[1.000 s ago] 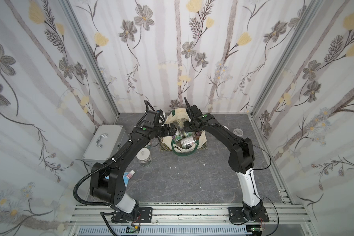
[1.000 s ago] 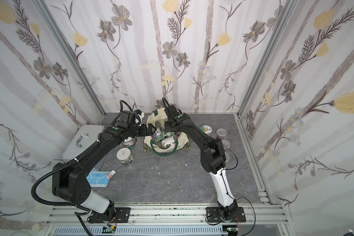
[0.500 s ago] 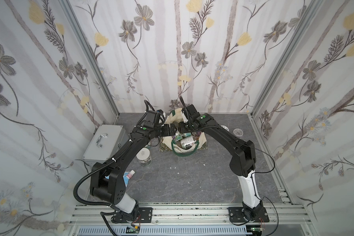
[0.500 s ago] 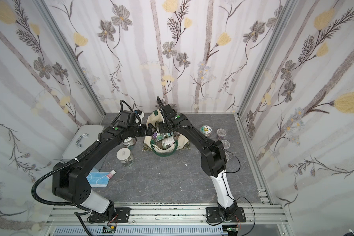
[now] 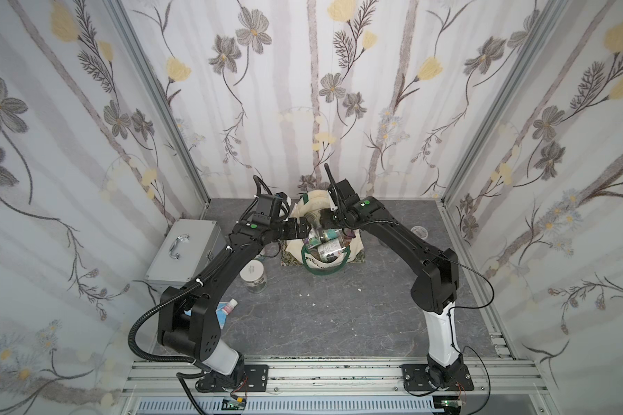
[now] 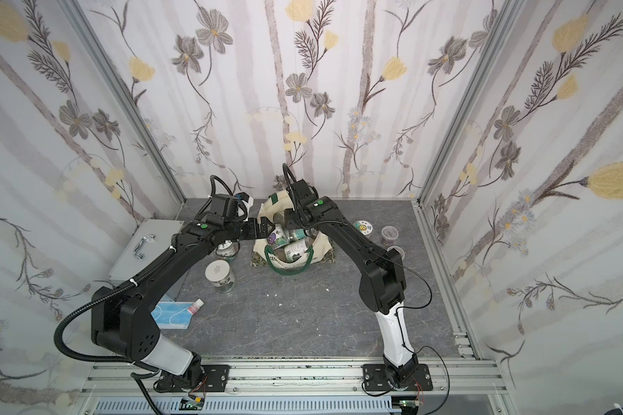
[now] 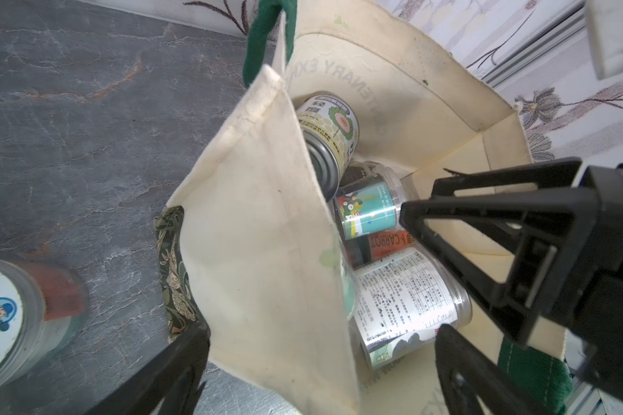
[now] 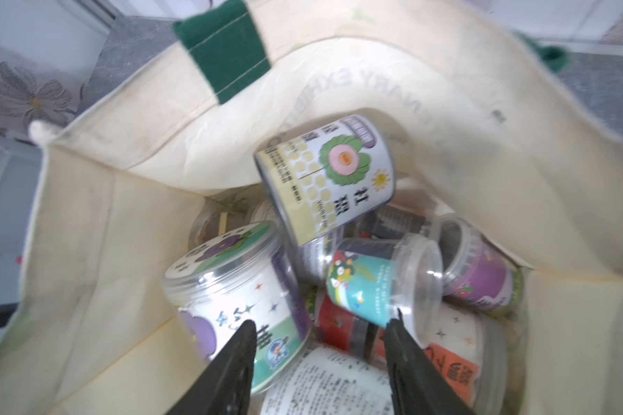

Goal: Take out the seed jars from the canvas bag
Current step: Adjust the canvas bag at the center of the board, then adjust the seed jar in the canvas bag.

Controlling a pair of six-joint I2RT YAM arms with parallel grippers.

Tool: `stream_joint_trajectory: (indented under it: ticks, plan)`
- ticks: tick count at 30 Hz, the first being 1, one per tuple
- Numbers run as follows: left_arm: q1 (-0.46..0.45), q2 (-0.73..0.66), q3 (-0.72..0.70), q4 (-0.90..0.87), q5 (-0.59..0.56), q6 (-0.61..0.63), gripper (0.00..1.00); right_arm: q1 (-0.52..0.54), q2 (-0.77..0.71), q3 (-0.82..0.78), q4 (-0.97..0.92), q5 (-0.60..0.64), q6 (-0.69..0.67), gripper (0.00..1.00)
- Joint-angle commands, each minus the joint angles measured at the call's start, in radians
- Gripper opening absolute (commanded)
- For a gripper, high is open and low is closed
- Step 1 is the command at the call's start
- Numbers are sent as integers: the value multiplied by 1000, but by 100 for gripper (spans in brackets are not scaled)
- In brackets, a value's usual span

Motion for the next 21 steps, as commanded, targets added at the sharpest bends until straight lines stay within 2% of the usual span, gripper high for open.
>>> stream_joint_trajectory:
  ticks: [1, 6, 17, 21]
  plan:
    - [-1, -6, 5, 4, -8, 14, 100, -14, 15, -1, 18, 56, 23, 60]
    - [-2, 9, 14, -7, -1, 15, 91, -29, 64, 9, 19, 20, 24, 62]
    - [-19, 68, 65, -70, 19, 32, 61, -9, 94, -13, 1, -57, 12, 57]
    - [-31, 67, 71, -81, 7, 43, 59, 11, 68, -16, 18, -102, -11, 57]
